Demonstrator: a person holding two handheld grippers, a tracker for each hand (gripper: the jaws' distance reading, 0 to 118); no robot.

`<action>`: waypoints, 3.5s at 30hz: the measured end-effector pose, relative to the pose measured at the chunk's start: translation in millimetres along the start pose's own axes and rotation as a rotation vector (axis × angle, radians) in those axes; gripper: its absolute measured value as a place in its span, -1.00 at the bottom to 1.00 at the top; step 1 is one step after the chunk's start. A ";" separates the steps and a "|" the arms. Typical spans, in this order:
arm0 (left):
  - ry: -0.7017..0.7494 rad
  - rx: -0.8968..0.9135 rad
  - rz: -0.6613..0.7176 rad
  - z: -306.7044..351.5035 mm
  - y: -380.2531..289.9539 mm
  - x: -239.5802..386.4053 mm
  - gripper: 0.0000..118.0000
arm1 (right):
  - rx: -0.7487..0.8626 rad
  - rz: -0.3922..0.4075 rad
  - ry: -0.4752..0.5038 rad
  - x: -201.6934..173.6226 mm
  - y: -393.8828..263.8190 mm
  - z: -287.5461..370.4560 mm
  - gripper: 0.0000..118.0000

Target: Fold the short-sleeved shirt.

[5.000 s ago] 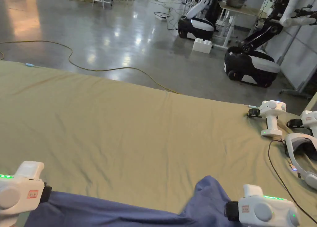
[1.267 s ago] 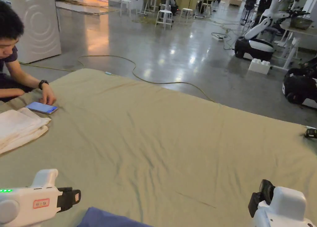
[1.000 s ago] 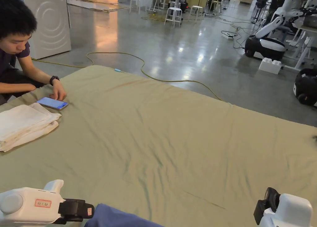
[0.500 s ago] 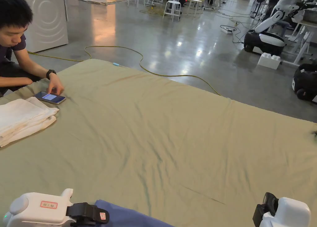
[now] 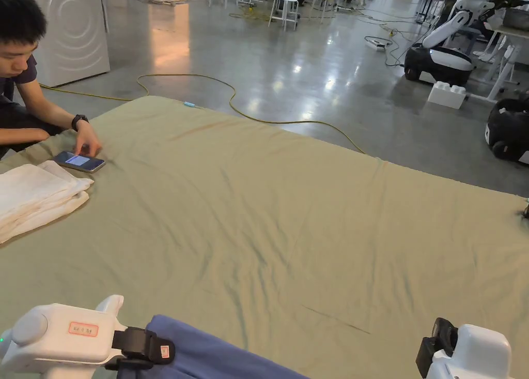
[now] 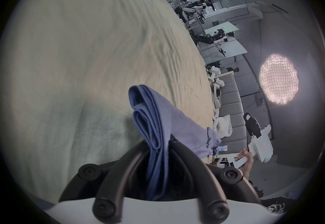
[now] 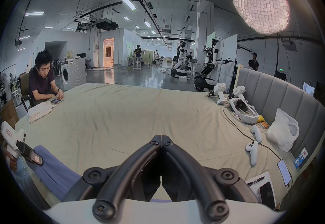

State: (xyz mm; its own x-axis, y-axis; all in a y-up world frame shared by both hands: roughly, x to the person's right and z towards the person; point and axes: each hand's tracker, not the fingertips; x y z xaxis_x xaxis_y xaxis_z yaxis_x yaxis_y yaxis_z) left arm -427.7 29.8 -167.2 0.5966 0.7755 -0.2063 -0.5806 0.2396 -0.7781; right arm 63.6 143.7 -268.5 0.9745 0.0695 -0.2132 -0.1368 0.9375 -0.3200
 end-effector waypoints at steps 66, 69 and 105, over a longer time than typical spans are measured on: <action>0.278 -0.293 -0.327 -191.4 -109.8 174.1 -0.69 | -0.110 -0.061 -0.055 68.0 -42.9 24.5 -1.00; 0.228 -0.292 -0.349 -198.4 -118.9 180.2 -0.69 | -0.115 -0.057 -0.060 70.2 -44.5 24.6 -1.00; -0.131 -0.092 -0.057 -84.2 -38.4 0.3 0.20 | -0.104 -0.042 -0.037 52.2 -37.6 24.0 -1.00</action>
State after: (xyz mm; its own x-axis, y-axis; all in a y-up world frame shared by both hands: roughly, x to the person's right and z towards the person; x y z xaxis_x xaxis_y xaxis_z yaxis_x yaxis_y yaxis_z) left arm -358.6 -28.3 -187.3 0.5460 0.8334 -0.0859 -0.4914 0.2356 -0.8385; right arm 123.9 120.2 -245.4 0.9855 0.0453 -0.1637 -0.1115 0.8994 -0.4226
